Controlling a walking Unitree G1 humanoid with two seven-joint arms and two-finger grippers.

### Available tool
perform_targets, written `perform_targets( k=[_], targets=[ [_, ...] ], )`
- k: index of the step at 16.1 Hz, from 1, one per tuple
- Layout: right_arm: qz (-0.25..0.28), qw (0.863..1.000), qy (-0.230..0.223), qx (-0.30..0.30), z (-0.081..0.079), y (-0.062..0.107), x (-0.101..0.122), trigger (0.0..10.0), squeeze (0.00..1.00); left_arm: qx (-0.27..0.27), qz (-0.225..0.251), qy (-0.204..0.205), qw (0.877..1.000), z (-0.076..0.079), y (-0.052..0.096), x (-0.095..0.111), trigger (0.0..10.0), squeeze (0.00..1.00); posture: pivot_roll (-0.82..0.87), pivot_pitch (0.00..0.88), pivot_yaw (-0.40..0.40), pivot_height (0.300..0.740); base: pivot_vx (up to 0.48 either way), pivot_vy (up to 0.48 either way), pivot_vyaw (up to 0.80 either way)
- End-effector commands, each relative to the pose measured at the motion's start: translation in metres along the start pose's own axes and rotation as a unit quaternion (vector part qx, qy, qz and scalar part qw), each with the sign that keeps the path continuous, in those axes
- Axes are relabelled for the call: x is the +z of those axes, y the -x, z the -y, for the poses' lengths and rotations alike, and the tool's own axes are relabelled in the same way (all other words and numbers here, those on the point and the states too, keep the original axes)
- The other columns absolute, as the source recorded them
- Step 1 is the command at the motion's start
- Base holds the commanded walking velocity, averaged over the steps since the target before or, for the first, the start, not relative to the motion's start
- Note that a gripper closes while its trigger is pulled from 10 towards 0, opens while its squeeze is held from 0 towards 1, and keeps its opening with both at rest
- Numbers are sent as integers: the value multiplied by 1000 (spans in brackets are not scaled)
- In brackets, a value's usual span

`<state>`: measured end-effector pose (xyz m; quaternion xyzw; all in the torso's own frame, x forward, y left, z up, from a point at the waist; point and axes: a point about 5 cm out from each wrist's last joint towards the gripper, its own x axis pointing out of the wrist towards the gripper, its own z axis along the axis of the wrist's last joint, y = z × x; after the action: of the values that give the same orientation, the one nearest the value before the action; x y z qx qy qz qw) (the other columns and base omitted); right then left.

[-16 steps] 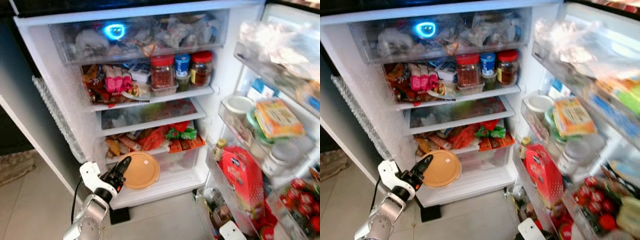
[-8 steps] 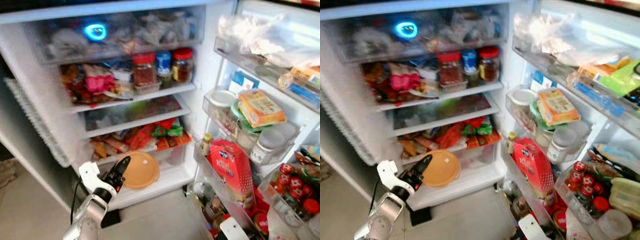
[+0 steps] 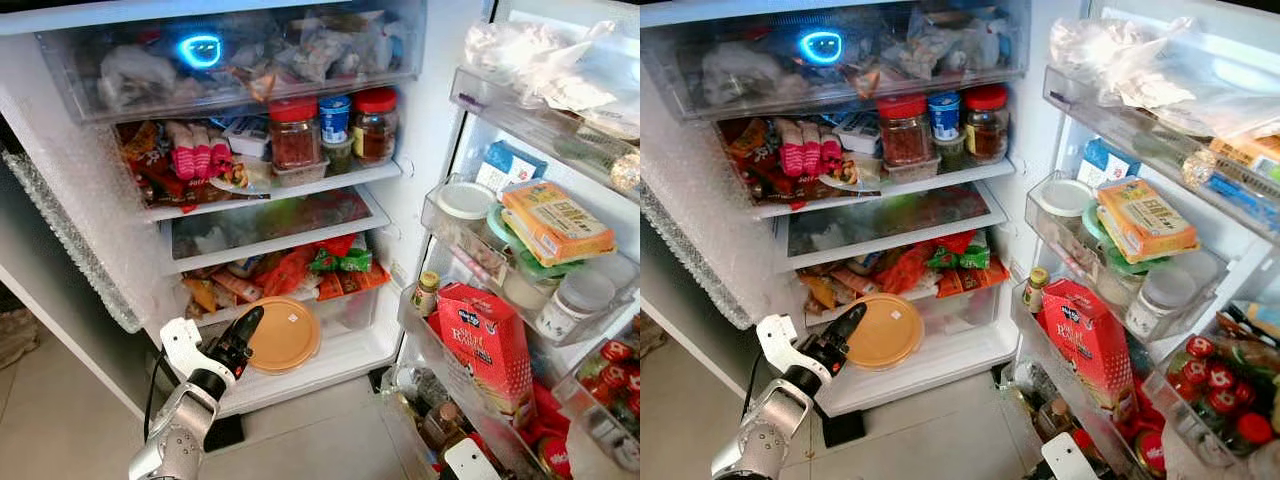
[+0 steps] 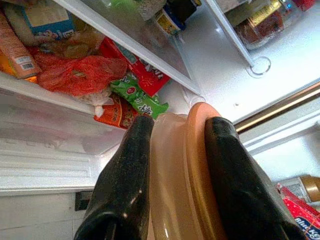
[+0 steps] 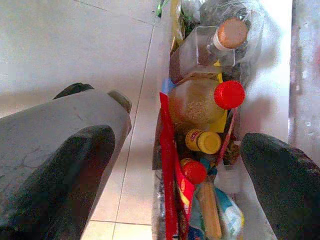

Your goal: Restocking fridge

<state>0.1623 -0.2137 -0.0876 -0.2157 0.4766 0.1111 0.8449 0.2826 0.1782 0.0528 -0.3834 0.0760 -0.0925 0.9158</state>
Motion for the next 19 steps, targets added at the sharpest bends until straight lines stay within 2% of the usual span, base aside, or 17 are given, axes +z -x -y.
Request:
perform_targets(
  k=[1, 5, 8, 10, 12, 19],
  targets=[
    [-41, 999, -6, 25, -16, 3, -21, 10000, 0, -4, 14, 0, 1000, 3, -3, 6, 10000, 0, -46, 0, 47, 652, 0, 0, 0],
    [-38, 999, -12, 31, -17, 3, -21, 10000, 0, -6, 15, -2, 1000, 3, -5, 7, 10000, 0, -46, 0, 44, 652, 61, 0, 0],
    [-39, 999, 2, 36, -17, 3, -21, 10000, 0, -4, 17, -2, 1000, 3, -5, 7, 10000, 0, -45, 0, 43, 652, 244, 0, 0],
    [-43, 998, 13, 41, -17, 3, -21, 10000, 0, -5, 16, -2, 1000, 3, -5, 7, 10000, 0, -47, 0, 42, 652, 247, 0, 650],
    [-40, 999, -9, 34, -16, 3, -21, 10000, 0, -7, 14, -4, 1000, 4, -5, 6, 10000, 0, -48, 0, 43, 652, 253, 0, 400],
    [-44, 998, -7, 39, -17, 3, -21, 10000, 0, -7, 14, -3, 1000, 3, -6, 7, 10000, 0, -51, 0, 45, 652, 254, 0, 0]
  ],
)
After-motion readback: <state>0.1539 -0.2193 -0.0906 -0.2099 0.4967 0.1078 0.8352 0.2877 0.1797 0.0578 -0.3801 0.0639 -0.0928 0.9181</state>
